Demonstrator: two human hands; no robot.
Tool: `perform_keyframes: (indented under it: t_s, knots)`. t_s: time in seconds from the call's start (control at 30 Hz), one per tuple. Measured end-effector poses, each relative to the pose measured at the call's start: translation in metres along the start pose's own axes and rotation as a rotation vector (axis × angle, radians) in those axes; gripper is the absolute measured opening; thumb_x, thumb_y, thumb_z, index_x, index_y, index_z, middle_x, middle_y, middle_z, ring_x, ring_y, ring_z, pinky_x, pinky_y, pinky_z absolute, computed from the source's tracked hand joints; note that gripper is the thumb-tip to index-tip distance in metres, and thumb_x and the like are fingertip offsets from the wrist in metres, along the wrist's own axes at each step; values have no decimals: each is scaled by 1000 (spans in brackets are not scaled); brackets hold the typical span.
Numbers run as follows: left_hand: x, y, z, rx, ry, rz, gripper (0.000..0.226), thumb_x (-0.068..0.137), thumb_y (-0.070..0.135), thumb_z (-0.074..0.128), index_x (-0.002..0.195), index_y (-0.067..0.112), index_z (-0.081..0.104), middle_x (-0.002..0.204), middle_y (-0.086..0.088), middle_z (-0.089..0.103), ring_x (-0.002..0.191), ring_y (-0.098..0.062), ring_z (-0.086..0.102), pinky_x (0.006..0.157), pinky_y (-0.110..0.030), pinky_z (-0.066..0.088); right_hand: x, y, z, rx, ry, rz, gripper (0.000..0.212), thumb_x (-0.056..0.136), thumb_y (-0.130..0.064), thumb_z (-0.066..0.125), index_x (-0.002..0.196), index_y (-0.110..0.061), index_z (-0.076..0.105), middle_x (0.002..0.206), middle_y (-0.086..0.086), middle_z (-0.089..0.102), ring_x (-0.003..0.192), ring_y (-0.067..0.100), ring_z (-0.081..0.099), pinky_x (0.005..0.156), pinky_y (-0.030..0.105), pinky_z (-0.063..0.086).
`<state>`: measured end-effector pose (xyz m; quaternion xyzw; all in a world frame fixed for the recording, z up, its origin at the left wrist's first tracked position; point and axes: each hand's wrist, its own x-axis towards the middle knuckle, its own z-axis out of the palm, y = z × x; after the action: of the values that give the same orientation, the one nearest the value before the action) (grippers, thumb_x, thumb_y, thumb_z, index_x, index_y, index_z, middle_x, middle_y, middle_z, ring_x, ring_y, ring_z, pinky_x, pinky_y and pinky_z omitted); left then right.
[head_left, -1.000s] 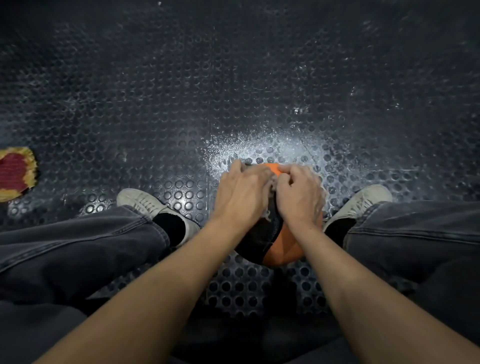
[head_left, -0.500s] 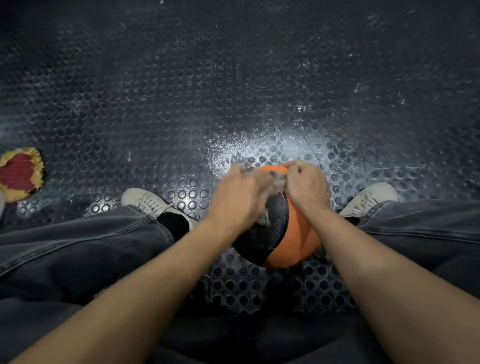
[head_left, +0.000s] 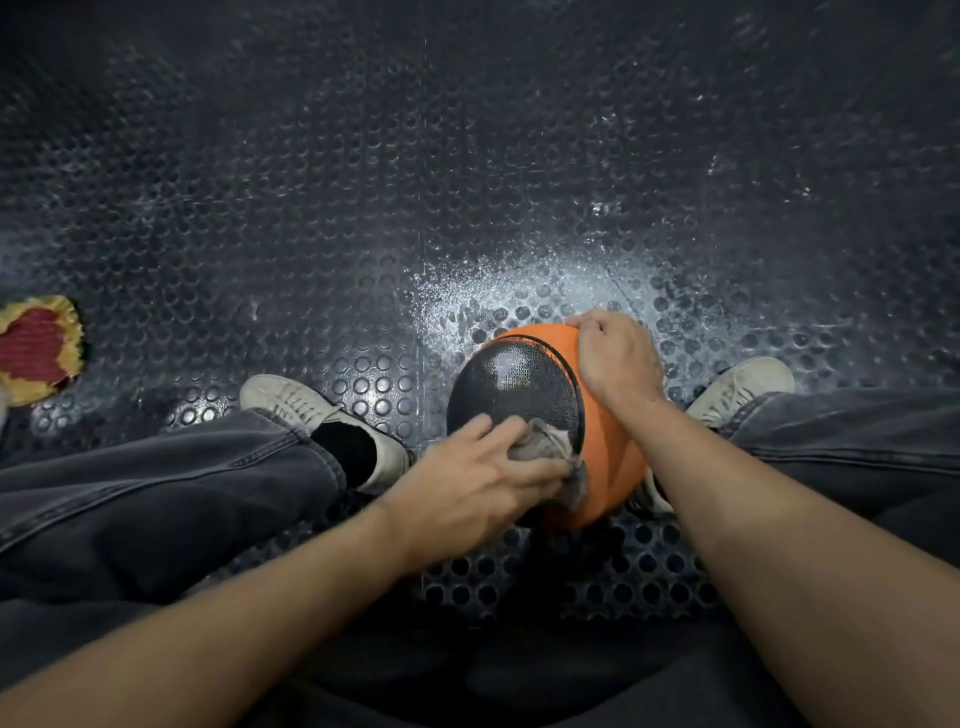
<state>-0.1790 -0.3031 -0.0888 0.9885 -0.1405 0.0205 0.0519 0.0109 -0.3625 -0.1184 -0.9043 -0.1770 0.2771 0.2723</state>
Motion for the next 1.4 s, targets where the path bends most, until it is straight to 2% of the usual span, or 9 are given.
perform_keyframes:
  t_s: [0.2,0.37,0.43,0.6,0.83,1.03,1.13,1.3,1.4]
  knots:
    - [43,-12,5,-79,67,-339,22,95,31,53,112,26,66,124,17,60,86,-17,35,68,-35,36,5,1,4,27,0,-6,38,99,-18,39,114,-25,74,131,1,66,119,27,56,99,36,40]
    - [-10,-3,12,61,-69,129,34,90,31,59,123,32,61,137,21,50,98,-21,38,75,-34,28,2,5,3,35,3,-34,37,103,-20,39,115,-26,73,131,-4,65,109,18,55,100,36,39]
    - [-6,-18,6,76,-76,151,30,94,34,51,123,33,60,134,21,54,96,-19,39,73,-33,27,2,5,5,35,11,-32,36,102,-20,39,115,-26,73,130,-2,65,114,21,56,101,37,39]
    - [45,-26,-1,-97,116,-258,26,97,38,50,113,28,67,124,15,63,82,-19,42,66,-36,39,1,4,4,48,9,-6,38,100,-19,39,112,-27,74,130,-2,66,118,26,56,100,38,41]
    - [-30,-26,6,-65,-139,187,29,100,36,42,121,34,61,138,22,50,93,-18,46,75,-32,34,0,4,2,77,-7,24,36,102,-24,39,110,-27,74,132,-8,65,117,22,56,108,45,39]
    - [-12,-55,-26,-337,310,-607,26,94,34,57,117,28,68,124,13,63,82,-15,47,74,-27,42,0,-8,-5,-43,-5,36,22,99,-19,47,92,-15,68,89,1,63,70,15,53,70,27,36]
    - [-8,-56,-26,-496,355,-979,23,89,24,66,111,23,70,105,15,66,72,-7,59,72,-8,45,-11,-10,8,-114,-86,-83,27,101,-36,47,115,-28,68,96,-4,64,73,11,54,90,35,48]
    - [-3,-21,-6,-760,206,-1169,16,91,25,64,104,24,73,91,8,73,69,3,66,58,-6,46,-16,-9,11,-97,26,65,35,101,-36,43,81,-21,68,71,-6,55,66,16,49,94,43,48]
    - [8,-12,0,-683,297,-1183,13,93,26,62,96,23,75,88,8,73,66,3,65,67,-16,52,-25,-14,14,-84,80,147,32,100,-33,39,88,-21,66,95,3,61,93,27,53,101,49,39]
